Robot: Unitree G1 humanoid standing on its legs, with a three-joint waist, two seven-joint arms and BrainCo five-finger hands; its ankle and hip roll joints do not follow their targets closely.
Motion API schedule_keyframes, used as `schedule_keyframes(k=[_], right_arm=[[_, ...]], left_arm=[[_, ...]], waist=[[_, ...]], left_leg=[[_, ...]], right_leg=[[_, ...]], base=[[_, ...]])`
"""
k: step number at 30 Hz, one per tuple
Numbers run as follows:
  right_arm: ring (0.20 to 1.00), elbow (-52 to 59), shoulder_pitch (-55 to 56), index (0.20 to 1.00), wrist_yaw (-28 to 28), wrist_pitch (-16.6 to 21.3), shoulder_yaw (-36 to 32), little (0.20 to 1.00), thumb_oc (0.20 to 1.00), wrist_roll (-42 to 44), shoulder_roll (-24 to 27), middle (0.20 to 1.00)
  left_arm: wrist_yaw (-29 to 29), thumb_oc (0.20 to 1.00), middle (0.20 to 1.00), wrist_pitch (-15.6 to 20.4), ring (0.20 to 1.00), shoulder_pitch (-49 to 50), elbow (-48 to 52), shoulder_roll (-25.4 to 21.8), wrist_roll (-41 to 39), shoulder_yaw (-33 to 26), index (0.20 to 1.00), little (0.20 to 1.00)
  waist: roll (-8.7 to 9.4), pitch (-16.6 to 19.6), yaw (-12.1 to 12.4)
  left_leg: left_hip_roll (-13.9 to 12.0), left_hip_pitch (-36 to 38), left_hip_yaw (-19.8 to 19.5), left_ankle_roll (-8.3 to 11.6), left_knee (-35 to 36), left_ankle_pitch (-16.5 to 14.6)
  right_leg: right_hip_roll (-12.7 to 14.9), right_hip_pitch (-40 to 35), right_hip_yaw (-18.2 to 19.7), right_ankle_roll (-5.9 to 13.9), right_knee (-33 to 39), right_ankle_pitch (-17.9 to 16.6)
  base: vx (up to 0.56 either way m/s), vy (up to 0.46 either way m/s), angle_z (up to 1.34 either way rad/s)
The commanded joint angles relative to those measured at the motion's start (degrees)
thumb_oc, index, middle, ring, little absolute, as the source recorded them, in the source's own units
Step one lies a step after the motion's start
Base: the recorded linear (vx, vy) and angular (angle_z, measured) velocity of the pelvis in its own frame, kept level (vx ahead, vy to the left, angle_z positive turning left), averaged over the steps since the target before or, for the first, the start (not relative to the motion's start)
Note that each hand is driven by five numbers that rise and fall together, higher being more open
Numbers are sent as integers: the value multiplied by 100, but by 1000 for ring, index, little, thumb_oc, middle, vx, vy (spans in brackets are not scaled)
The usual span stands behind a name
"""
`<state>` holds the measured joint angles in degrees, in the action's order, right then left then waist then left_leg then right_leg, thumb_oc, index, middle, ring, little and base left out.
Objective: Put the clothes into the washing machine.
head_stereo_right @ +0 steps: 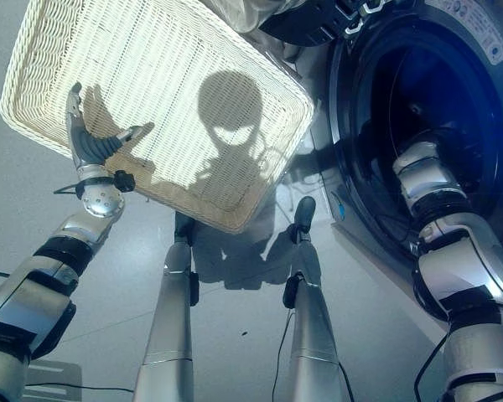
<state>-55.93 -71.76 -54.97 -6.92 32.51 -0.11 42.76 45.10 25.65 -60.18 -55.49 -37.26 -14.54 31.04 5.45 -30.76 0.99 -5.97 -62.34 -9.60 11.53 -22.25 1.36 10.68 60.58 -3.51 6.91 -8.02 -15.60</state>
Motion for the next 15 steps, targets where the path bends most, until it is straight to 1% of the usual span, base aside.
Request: schedule_keyframes(k=[1,2,4,7,10,12,13,15], right_arm=[[1000,301,227,1000,-608,85,308,1000,1000,-915,275,1000],[1000,343,272,1000,-643,109,303,1000,1000,-982,250,1000],[1000,425,498,1000,-825,405,267,1000,1000,-1281,117,1000],[1000,523,769,1000,-865,732,176,1000,1000,-1440,-9,1000],[1000,704,1111,1000,-830,927,114,1000,1000,-1490,-195,1000],[1000,737,1209,1000,-803,984,88,1000,1000,-1533,-261,1000],[1000,810,1403,1000,-813,1105,62,1000,1000,-1568,-366,1000],[1000,1040,1697,1000,-792,1195,-13,1000,1000,-1658,-484,1000]], left_arm=[[352,1000,1000,307,1000,-135,-37,249,165,-196,1000,1000],[376,1000,1000,327,1000,-129,-41,269,175,-197,1000,1000],[438,1000,1000,402,1000,-109,-76,357,240,-248,1000,1000],[483,1000,1000,427,1000,-86,-85,445,294,-272,1000,1000],[551,1000,1000,418,1000,-47,-81,571,392,-323,1000,1000],[564,1000,1000,427,1000,-41,-100,611,417,-339,1000,1000],[584,1000,1000,417,1000,-16,-103,683,451,-363,1000,1000],[623,1000,1000,405,1000,109,-68,781,574,-416,1000,1000]], waist=[[-400,96,-48],[-409,96,-51],[-439,96,-81],[-460,96,-117],[-456,96,-164],[-457,96,-179],[-463,96,-204],[-472,96,-246]], left_leg=[[382,320,178,-788,777,348],[381,309,183,-785,774,346],[379,303,212,-774,792,345],[376,308,254,-766,792,342],[369,325,287,-753,814,357],[367,330,300,-752,824,362],[365,357,323,-751,853,372],[369,393,359,-754,863,374]], right_leg=[[-112,23,-131,217,-653,583],[-108,40,-125,217,-659,590],[-99,72,-94,222,-653,596],[-107,90,-57,222,-672,613],[-115,95,-22,218,-668,606],[-120,101,-6,212,-666,610],[-127,98,23,197,-662,613],[-126,93,59,188,-658,606]], base=[[-23,40,4],[-16,23,4],[0,0,0],[-13,12,-2],[0,0,0],[0,0,0],[-21,31,-1],[-14,22,-1]])
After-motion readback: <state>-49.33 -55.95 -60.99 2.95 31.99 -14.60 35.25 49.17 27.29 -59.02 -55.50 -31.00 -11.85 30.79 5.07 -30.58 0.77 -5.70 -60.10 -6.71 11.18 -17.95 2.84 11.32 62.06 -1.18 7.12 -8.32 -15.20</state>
